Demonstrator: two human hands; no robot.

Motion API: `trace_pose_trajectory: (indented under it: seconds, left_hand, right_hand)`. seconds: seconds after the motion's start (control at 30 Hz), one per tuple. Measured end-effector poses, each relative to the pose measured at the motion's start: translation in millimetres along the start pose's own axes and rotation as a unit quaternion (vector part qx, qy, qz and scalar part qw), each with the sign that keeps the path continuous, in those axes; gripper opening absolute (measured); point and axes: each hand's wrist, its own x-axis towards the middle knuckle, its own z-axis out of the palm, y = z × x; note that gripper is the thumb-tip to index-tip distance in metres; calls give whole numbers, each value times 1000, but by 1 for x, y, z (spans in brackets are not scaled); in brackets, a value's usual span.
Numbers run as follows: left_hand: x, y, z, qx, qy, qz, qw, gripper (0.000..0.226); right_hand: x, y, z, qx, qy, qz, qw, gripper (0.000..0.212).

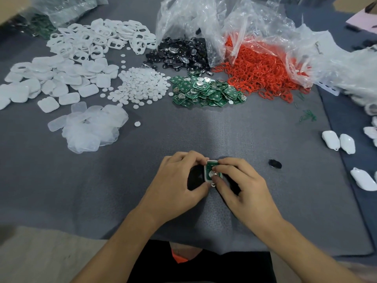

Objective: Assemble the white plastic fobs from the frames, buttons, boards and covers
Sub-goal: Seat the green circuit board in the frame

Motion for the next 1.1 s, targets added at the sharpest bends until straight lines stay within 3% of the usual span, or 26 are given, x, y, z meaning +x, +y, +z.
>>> trace_pose_trajectory:
  seconds: [1.1]
  left_hand:
    - [0, -1, 3, 16, 3, 10, 1000, 36]
  right_hand:
    - [3, -6, -2, 20, 29, 20, 999, 17]
